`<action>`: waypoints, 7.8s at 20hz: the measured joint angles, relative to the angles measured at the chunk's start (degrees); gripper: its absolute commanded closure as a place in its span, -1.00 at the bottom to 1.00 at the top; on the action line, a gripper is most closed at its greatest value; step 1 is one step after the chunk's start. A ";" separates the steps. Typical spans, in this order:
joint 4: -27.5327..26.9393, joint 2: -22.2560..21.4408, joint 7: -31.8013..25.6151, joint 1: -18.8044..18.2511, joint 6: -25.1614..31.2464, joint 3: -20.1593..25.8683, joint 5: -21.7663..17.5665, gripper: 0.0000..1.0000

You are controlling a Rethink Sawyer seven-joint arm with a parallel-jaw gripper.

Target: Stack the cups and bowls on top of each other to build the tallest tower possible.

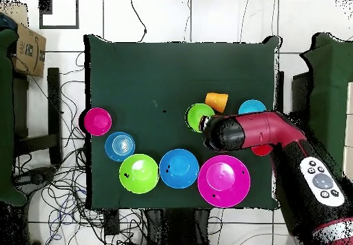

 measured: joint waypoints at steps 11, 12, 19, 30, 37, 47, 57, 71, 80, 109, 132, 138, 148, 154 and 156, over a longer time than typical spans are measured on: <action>0.32 0.73 0.00 0.10 0.00 -0.01 -0.27 1.00; 0.34 0.72 0.00 0.18 0.00 0.00 -0.27 1.00; 0.41 0.71 0.00 0.57 0.00 0.00 -0.27 1.00; -1.51 2.40 0.00 0.54 0.01 -0.01 -0.29 1.00; -3.94 3.74 0.00 0.54 0.00 -0.01 -0.30 -1.00; -4.40 5.26 0.00 0.77 0.00 -0.01 -0.30 -1.00; -4.41 5.73 0.00 1.11 0.00 0.00 -0.30 -1.00; -4.13 3.79 0.00 1.12 0.01 -0.01 -0.17 -1.00; -2.62 -3.03 0.00 0.90 0.21 0.29 3.08 -1.00; -2.28 -11.17 2.08 25.02 6.16 -5.50 10.75 -1.00; -2.25 2.58 18.61 41.29 -10.35 -24.11 10.83 -1.00; -1.78 4.06 18.61 43.67 -11.86 -28.84 11.12 -1.00; -1.08 1.48 18.61 46.71 -11.85 -31.90 15.43 -1.00; -1.04 -1.54 18.61 50.51 -11.85 -34.11 18.59 -1.00; -1.02 -2.03 18.61 51.59 -11.85 -34.71 19.20 -1.00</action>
